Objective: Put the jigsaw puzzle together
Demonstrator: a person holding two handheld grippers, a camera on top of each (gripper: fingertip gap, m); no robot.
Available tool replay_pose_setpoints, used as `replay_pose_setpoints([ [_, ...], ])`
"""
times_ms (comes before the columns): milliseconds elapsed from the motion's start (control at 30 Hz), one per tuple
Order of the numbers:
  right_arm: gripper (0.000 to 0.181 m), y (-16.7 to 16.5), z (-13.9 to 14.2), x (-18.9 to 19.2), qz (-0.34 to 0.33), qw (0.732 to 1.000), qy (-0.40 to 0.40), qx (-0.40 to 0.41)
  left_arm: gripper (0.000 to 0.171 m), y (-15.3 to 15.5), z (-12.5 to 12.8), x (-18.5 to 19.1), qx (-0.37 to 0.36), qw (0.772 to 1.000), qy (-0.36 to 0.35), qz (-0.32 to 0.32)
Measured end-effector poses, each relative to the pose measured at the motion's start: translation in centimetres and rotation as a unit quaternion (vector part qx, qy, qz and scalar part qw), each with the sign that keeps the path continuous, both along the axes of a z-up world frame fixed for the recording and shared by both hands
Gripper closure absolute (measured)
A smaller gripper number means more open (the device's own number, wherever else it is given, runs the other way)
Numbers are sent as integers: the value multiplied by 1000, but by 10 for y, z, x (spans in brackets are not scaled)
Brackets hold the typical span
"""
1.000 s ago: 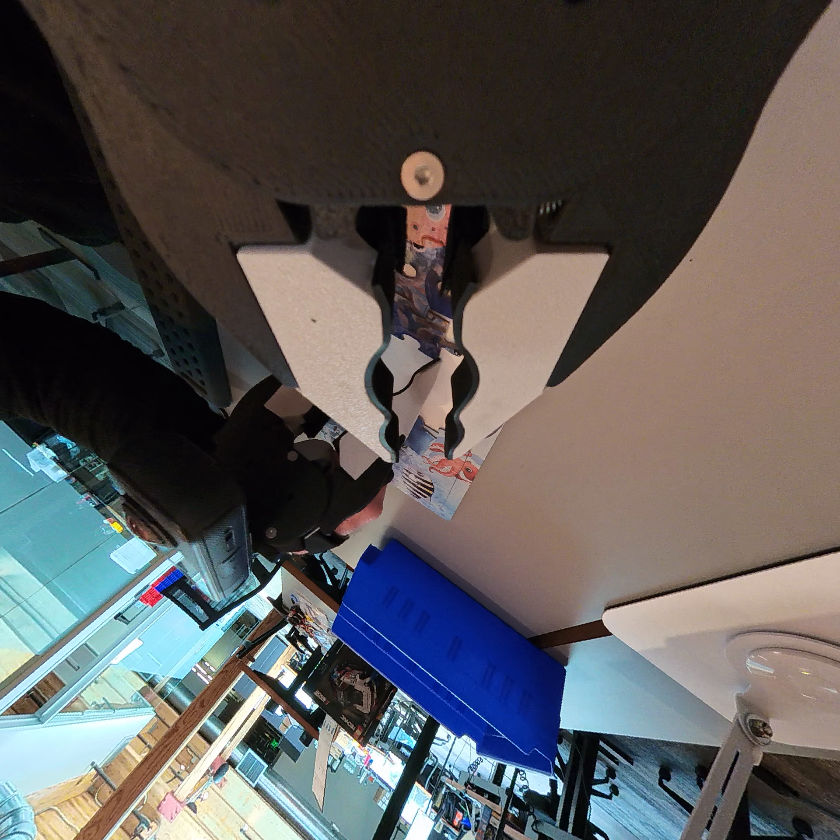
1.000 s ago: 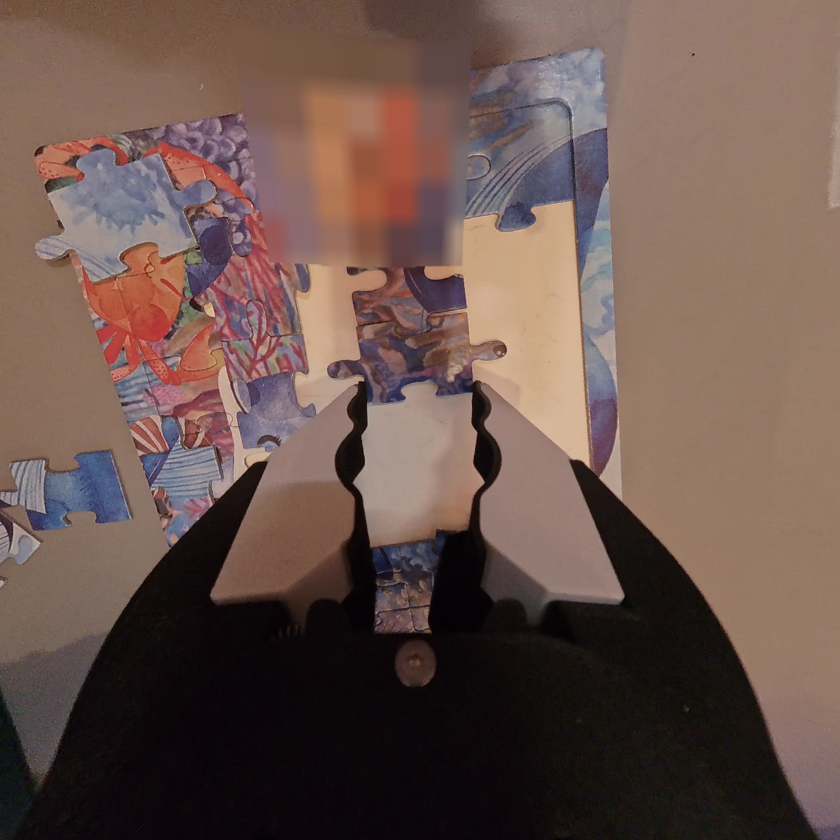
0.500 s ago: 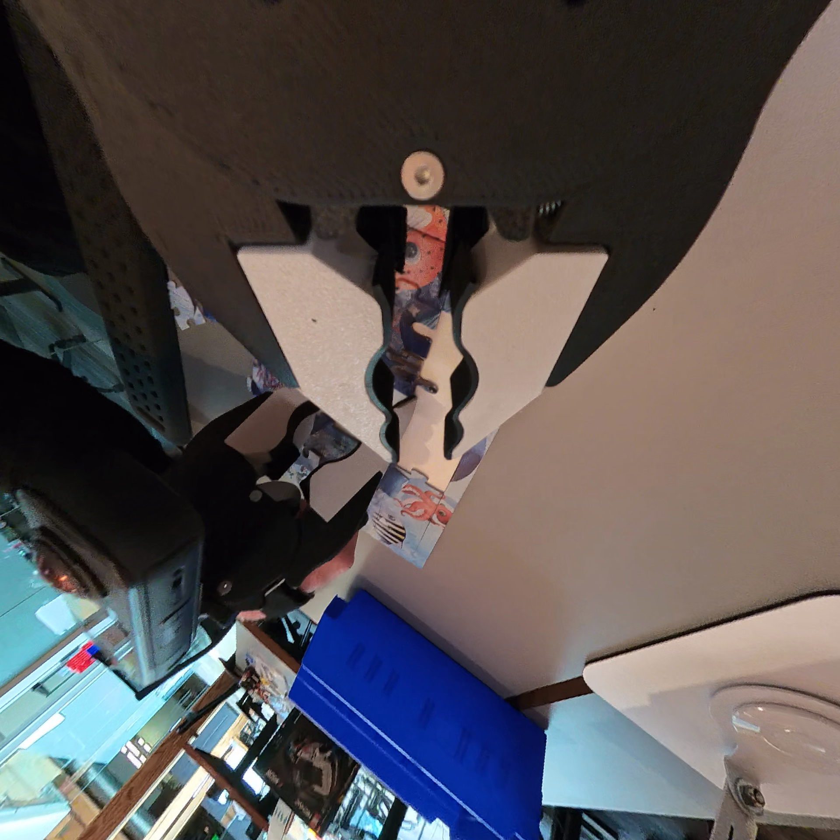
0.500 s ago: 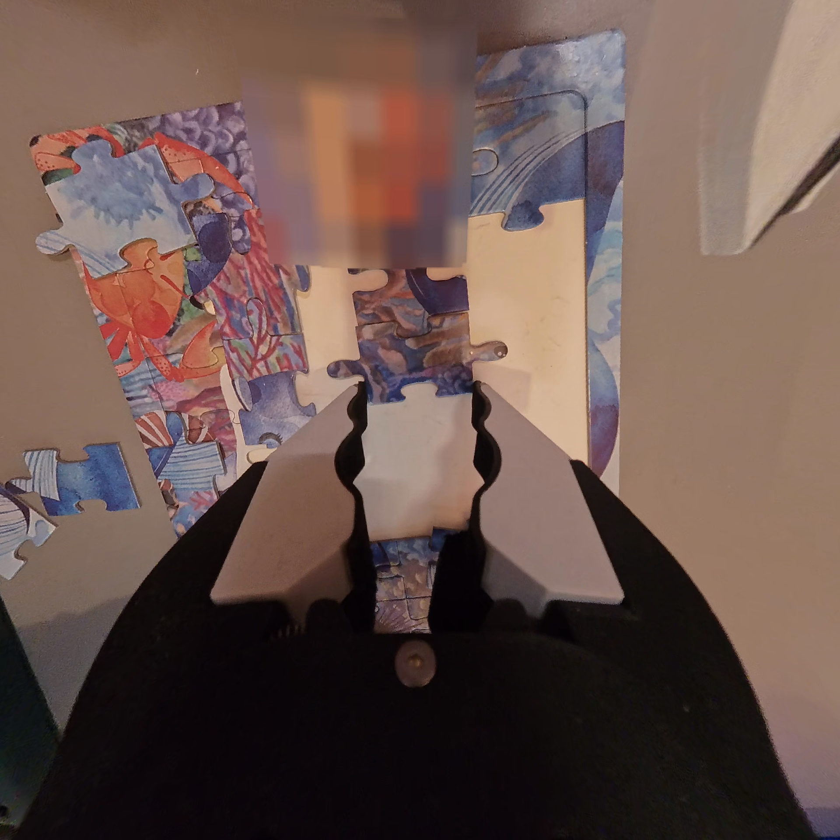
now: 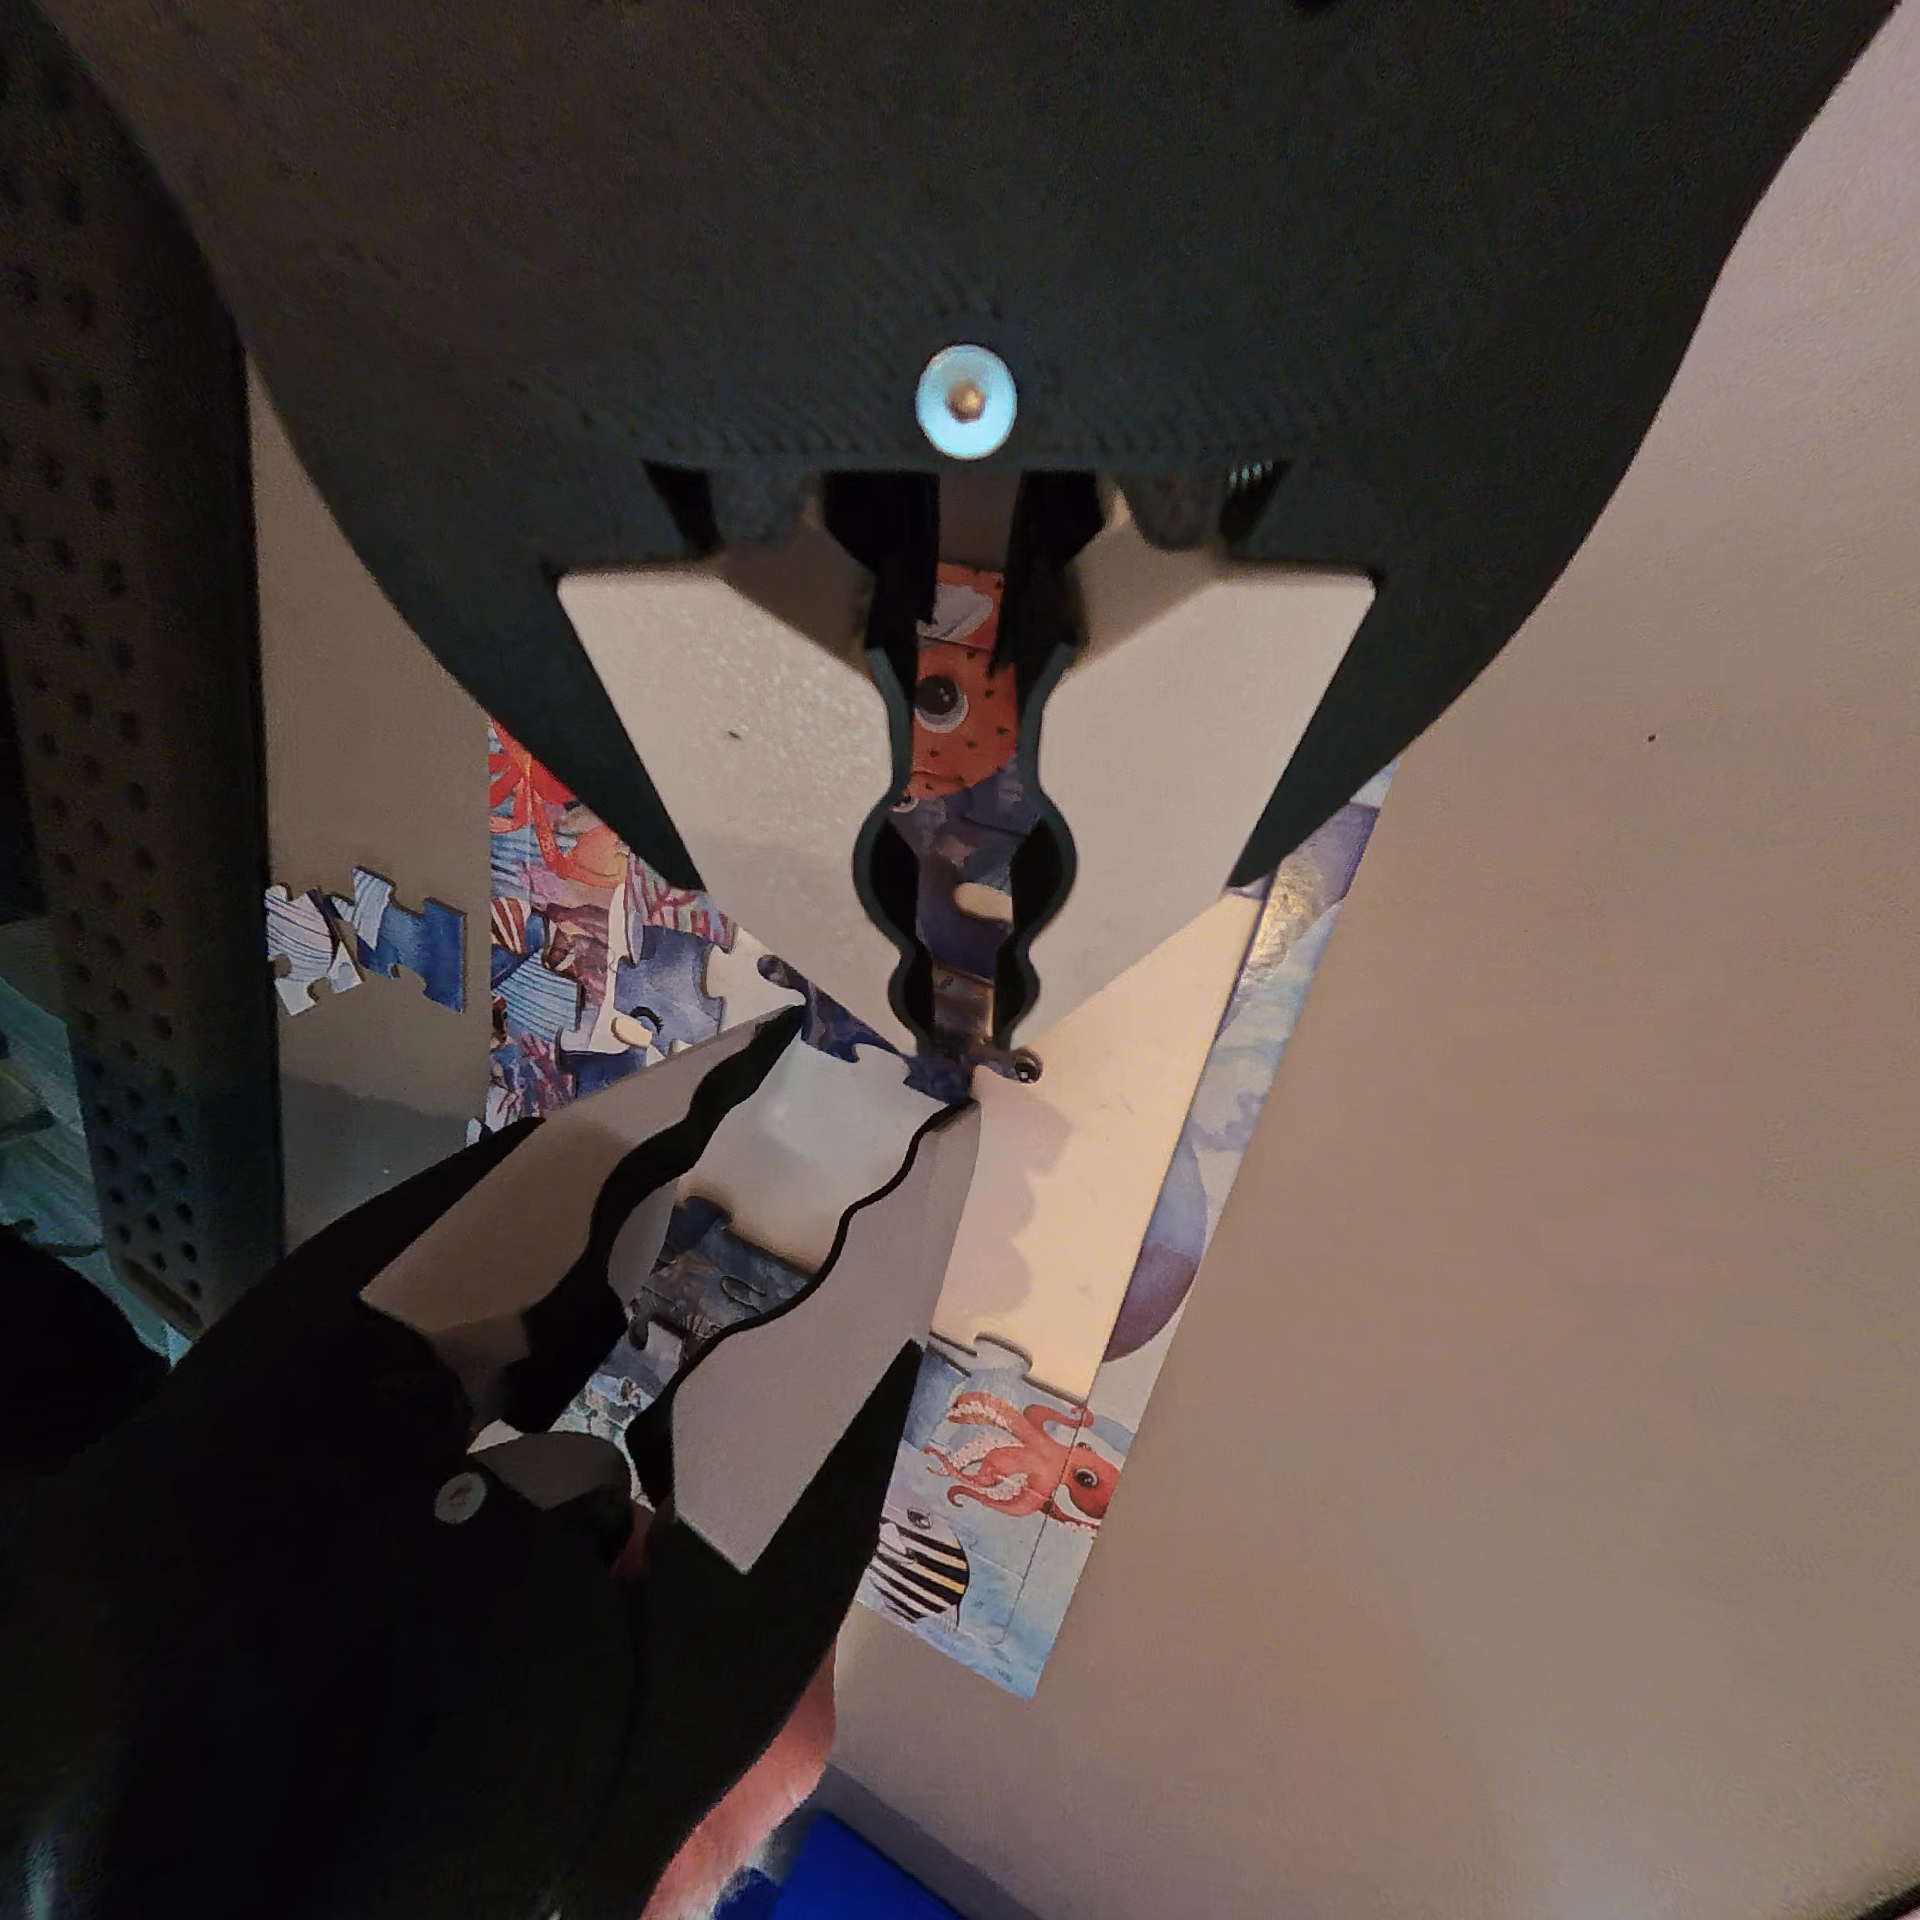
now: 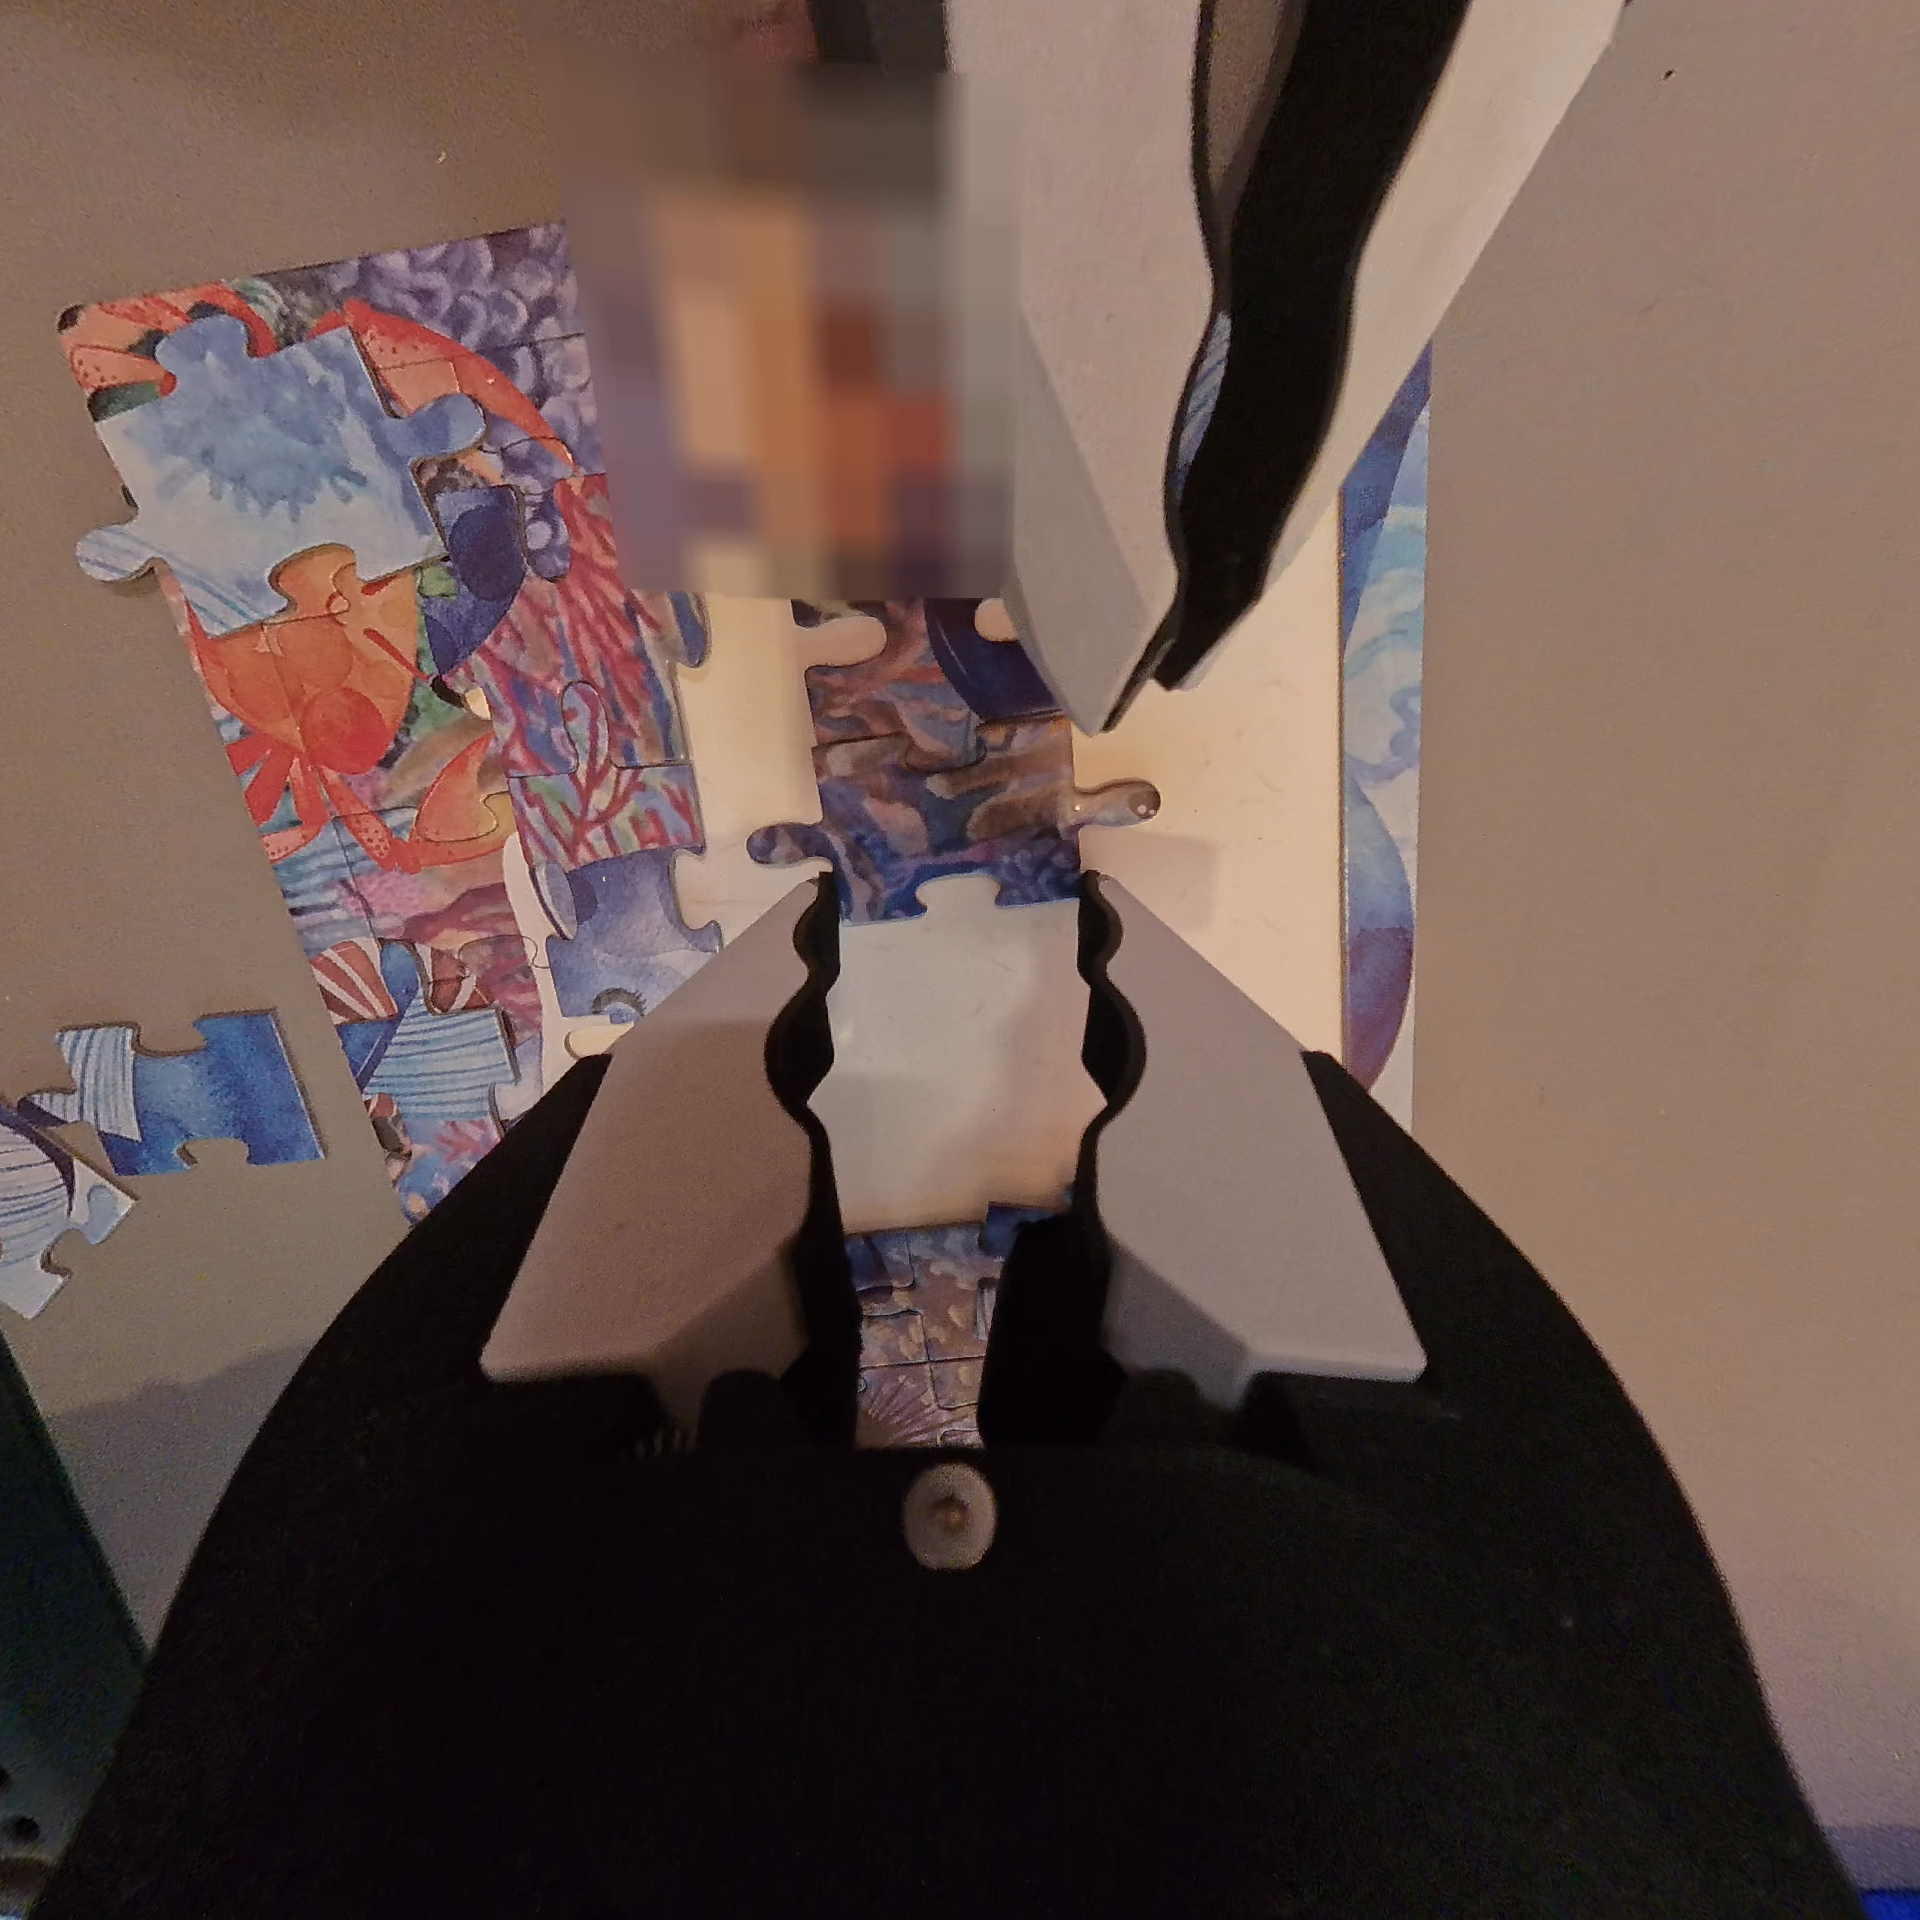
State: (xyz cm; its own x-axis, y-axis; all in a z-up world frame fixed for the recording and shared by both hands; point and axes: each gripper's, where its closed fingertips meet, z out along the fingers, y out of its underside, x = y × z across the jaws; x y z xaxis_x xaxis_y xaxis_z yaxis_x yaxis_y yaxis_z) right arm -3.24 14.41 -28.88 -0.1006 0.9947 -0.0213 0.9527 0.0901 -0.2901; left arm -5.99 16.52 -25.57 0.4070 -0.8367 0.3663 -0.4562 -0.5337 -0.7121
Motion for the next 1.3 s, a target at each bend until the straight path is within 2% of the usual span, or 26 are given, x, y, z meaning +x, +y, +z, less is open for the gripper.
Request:
replay_pose_setpoints([
  [167, 137, 0, 0, 0, 0, 1000, 0, 0, 163, -8, -14, 4, -1, 999, 34, -25],
  [333, 137, 0, 0, 0, -1, 1000, 2, 0, 168, -7, -28, 1, 2, 997, 75, -24],
  [600, 136, 0, 0, -1, -1, 1000, 1, 1, 171, -6, -28, 1, 8, 997, 78, -24],
  [800, 137, 0, 0, -1, -1, 1000, 2, 1, 171, -12, -13, 11, 19, 998, 41, -47],
  [933, 137, 0, 0, -1, -2, 1000, 3, 2, 171, -10, -27, 8, 16, 996, 73, -43],
  [1300, 136, 0, 0, -1, 0, 1000, 0, 4, 171, -11, -27, 10, 23, 995, 82, -47],
])
